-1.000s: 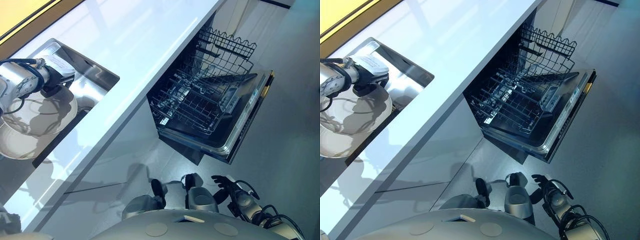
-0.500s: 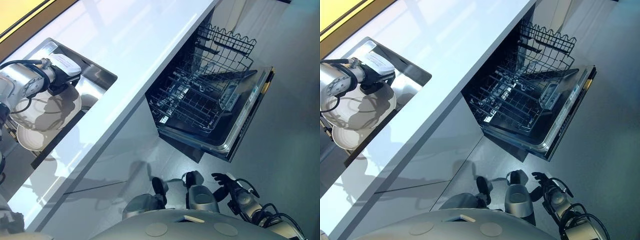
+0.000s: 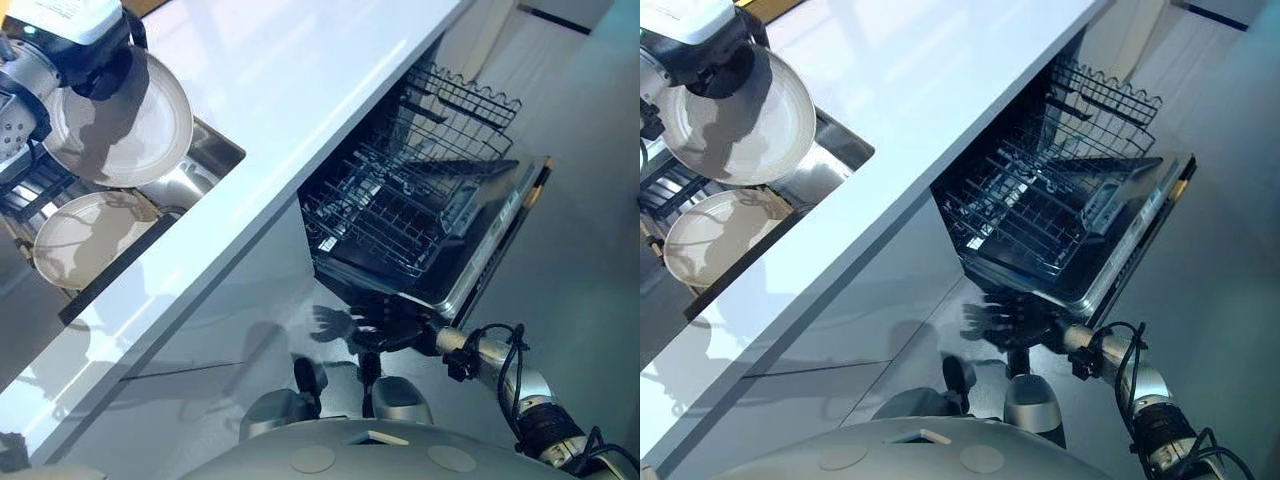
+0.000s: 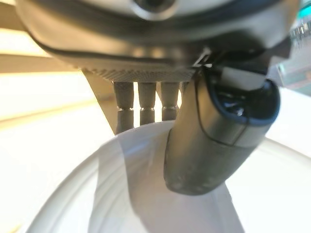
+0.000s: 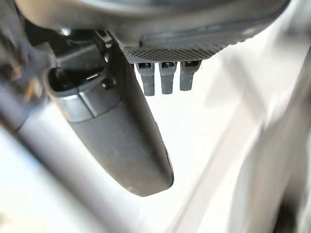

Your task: Pick up plates and place into dishwasher.

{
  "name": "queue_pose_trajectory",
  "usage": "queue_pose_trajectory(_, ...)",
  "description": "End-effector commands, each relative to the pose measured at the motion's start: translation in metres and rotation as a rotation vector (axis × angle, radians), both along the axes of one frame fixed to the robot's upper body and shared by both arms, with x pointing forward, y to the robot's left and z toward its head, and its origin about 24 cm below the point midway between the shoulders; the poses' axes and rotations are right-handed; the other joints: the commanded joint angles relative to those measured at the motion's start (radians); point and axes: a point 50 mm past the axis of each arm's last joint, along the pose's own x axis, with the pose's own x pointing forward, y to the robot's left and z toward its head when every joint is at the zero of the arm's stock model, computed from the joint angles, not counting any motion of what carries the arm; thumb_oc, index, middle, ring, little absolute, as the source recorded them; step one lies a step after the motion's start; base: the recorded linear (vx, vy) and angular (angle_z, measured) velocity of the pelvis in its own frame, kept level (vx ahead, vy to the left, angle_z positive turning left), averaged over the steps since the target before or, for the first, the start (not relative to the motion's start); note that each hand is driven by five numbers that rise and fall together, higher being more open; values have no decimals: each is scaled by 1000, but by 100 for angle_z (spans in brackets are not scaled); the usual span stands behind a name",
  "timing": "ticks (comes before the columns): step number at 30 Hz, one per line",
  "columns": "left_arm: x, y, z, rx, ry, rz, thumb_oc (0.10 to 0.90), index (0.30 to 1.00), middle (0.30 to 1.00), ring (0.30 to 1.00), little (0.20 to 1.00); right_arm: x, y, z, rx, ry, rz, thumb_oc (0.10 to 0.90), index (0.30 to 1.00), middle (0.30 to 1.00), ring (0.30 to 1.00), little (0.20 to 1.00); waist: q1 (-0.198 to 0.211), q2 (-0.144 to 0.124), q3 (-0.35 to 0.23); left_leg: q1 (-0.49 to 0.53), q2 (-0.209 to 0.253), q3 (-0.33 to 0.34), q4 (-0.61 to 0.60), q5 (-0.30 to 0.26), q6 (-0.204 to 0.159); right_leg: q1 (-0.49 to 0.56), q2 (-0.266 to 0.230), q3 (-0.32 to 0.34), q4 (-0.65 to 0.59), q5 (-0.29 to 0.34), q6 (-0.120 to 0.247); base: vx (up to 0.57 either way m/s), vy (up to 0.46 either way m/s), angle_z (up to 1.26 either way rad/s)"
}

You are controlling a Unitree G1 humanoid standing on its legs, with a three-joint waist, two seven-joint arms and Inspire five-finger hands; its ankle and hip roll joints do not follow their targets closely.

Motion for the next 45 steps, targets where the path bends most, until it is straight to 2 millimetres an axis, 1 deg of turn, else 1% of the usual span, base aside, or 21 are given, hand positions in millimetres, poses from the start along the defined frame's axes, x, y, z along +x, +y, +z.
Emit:
queue_pose_trajectory(1,-33,21,50,-101,-336,-15,100,300,300,300,200,18,28,52,445,-154,38,800,900,900,900,900,41,0,-132,25,-45,11,22,-130,-2,-56,-9,-11,77,-53,100,-9,-70,22)
queue_pose_trajectory(2,-35,14,44,-105,-357,-58,100,300,300,300,200,24,30,66,494,-206,26,800,900,900,900,900,50,-4,-135,28,-43,5,15,-125,-5,-46,-6,-17,68,-55,95,-8,-56,15)
queue_pose_trajectory(4,-40,7,34,-114,-380,-107,100,300,300,300,200,33,32,85,545,-291,-13,800,900,900,900,900,56,-5,-143,32,-38,-1,10,-121,-8,-33,-1,-24,58,-58,88,-8,-57,13)
queue_pose_trajectory(6,-45,5,25,-128,-399,-140,100,300,300,300,200,39,32,97,566,-360,-39,800,900,900,900,900,56,-3,-147,34,-35,-3,7,-119,-11,-26,3,-26,54,-62,82,-15,-48,13)
queue_pose_trajectory(7,-47,4,19,-130,-411,-157,100,300,300,300,200,44,30,108,576,-419,-85,800,900,900,900,900,58,-4,-151,35,-32,-4,7,-118,-12,-21,7,-27,50,-64,77,-20,-55,8)
queue_pose_trajectory(9,-51,1,11,-140,-421,-180,100,300,300,300,200,50,26,122,576,-499,-144,800,900,900,900,900,57,-5,-156,38,-28,-6,7,-118,-14,-15,11,-29,47,-69,71,-19,-51,7)
queue_pose_trajectory(11,-56,-4,3,-151,-448,-210,100,300,300,300,200,56,21,141,598,-571,-232,800,900,900,900,900,58,-6,-159,40,-26,-8,8,-117,-16,-9,18,-28,42,-73,62,-20,-51,3)
queue_pose_trajectory(13,-63,-9,-5,-172,-491,-244,100,300,300,300,200,61,6,165,554,-754,-419,800,900,900,900,900,57,-6,-163,41,-23,-12,8,-118,-17,-2,24,-27,35,-76,54,-13,-46,-1)
queue_pose_trajectory(14,-66,-12,-10,-184,-522,-260,100,300,300,300,200,61,-6,180,458,-917,-545,800,900,900,900,900,54,-5,-162,46,-22,-15,11,-122,-18,4,27,-25,35,-82,51,-13,-31,2)
queue_pose_trajectory(15,-68,-13,-13,-194,-538,-266,100,300,300,300,200,59,-11,187,414,-989,-610,800,900,900,900,900,52,-5,-165,42,-21,-15,10,-118,-18,1,29,-22,34,-80,48,0,0,0)
queue_pose_trajectory(16,-73,-20,-22,-217,-579,-296,100,300,300,300,200,49,-21,211,277,-1248,-747,800,900,900,900,900,46,-2,-169,43,-19,-16,10,-119,-17,-1,33,-13,37,-84,43,0,0,0)
queue_pose_trajectory(18,-76,-27,-31,-245,-617,-320,100,300,300,300,200,38,-24,229,256,-1411,-790,800,900,900,900,900,39,0,-172,44,-19,-20,10,-119,-14,-2,38,-3,42,-89,38,0,0,0)
queue_pose_trajectory(20,-79,-34,-39,-279,-657,-347,100,300,300,300,200,33,-20,238,298,-1459,-724,800,900,900,900,900,35,4,-174,46,-21,-26,11,-122,-12,-3,43,11,49,-96,34,0,0,0)
queue_pose_trajectory(22,-78,-42,-42,-299,-686,-370,100,300,300,300,200,34,-14,244,316,-1460,-644,800,900,900,900,900,32,4,-176,49,-23,-31,11,-124,-12,0,47,18,51,-99,29,-10,-3,-6)
queue_pose_trajectory(23,-76,-47,-40,-314,-702,-382,100,300,300,300,200,37,-6,248,347,-1436,-578,800,900,900,900,900,31,2,-178,50,-24,-34,11,-124,-13,2,49,21,51,-100,27,-14,-9,-11)
queue_pose_trajectory(26,-69,-56,-37,-362,-733,-413,100,300,300,300,200,44,12,255,387,-1394,-458,800,900,900,900,900,33,-3,-182,51,-24,-37,12,-121,-18,6,50,21,50,-100,22,-17,-18,-12)
queue_pose_trajectory(30,-62,-65,-37,-408,-744,-436,100,300,300,300,200,52,29,256,404,-1318,-372,800,900,900,900,900,37,-8,-185,49,-24,-41,15,-119,-21,9,51,19,52,-103,18,-8,-7,0)
queue_pose_trajectory(31,-60,-68,-37,-419,-746,-443,100,300,300,300,200,55,34,254,413,-1273,-348,800,900,900,900,900,38,-10,-186,50,-24,-43,16,-118,-22,11,51,18,53,-104,18,-12,-16,5)
queue_pose_trajectory(35,-52,-77,-40,-473,-744,-466,100,300,300,300,200,63,48,247,414,-1179,-304,800,900,900,900,900,40,-16,-193,50,-24,-47,12,-115,-24,14,51,14,51,-104,17,-12,-16,7)
queue_pose_trajectory(42,-42,-87,-41,-516,-737,-464,100,300,300,300,200,68,63,243,426,-1132,-295,800,900,900,900,900,42,-19,-201,51,-25,-43,10,-113,-26,19,50,10,44,-99,18,-1,-5,2)
queue_pose_trajectory(45,-39,-90,-45,-544,-718,-473,100,300,300,300,200,70,68,242,445,-1098,-308,800,900,900,900,900,42,-18,-200,53,-26,-43,10,-112,-25,21,51,12,39,-95,18,0,0,0)
